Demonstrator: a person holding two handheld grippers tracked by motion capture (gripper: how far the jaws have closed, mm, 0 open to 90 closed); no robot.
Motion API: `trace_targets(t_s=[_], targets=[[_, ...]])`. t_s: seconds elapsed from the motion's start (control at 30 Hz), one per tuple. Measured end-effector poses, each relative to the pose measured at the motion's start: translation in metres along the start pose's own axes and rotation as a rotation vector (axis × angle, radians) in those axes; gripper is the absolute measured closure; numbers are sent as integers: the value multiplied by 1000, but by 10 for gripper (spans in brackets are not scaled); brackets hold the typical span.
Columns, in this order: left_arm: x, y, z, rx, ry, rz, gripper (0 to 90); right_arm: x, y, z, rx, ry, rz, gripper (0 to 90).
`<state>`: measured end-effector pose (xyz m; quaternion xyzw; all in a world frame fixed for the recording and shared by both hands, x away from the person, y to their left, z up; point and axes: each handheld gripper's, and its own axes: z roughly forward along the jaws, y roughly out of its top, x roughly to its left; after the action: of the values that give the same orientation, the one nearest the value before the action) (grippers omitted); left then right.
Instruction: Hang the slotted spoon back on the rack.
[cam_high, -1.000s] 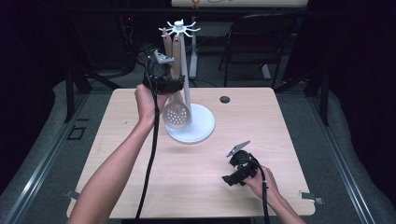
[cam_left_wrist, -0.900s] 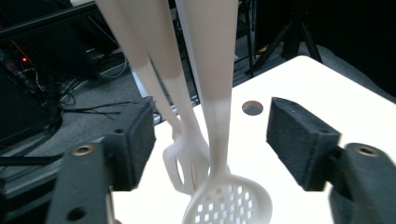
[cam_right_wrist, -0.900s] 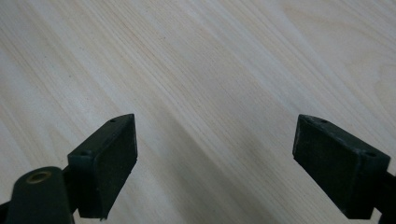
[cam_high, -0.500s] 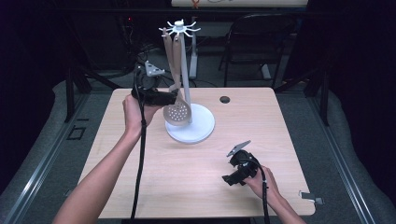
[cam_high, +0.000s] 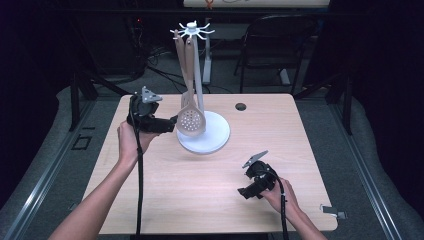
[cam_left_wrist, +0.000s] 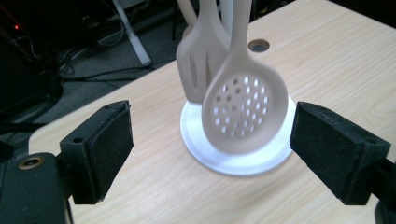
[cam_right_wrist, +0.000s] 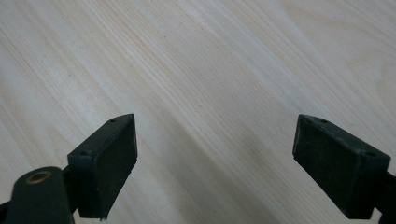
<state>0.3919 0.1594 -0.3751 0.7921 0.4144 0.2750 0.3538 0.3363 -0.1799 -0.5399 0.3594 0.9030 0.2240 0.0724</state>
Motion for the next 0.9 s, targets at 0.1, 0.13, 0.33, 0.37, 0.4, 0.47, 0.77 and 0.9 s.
trace_targets(t_s=[0.1,0.13,0.33,0.37,0.4,0.47,0.77,0.9], targets=[[1,-12,-1,20,-2,-6,120,0,0,0,1,-7,-2,135],[1,-15,0,22,-3,-9,119,0,0,0,2,-7,-1,134],[5,-40,0,49,-2,-29,113,1,0,0,2,-8,-2,135],[6,-44,0,55,-6,-34,111,1,0,0,2,-8,-2,135],[7,-48,0,60,-4,-40,110,0,0,0,3,-8,-2,135],[9,-58,1,75,-7,-54,110,0,0,0,2,-10,-4,135],[13,-101,7,130,-15,-117,109,1,0,1,-5,-9,-7,135],[15,-117,12,162,-25,-138,107,1,0,1,-2,-5,-2,135]])
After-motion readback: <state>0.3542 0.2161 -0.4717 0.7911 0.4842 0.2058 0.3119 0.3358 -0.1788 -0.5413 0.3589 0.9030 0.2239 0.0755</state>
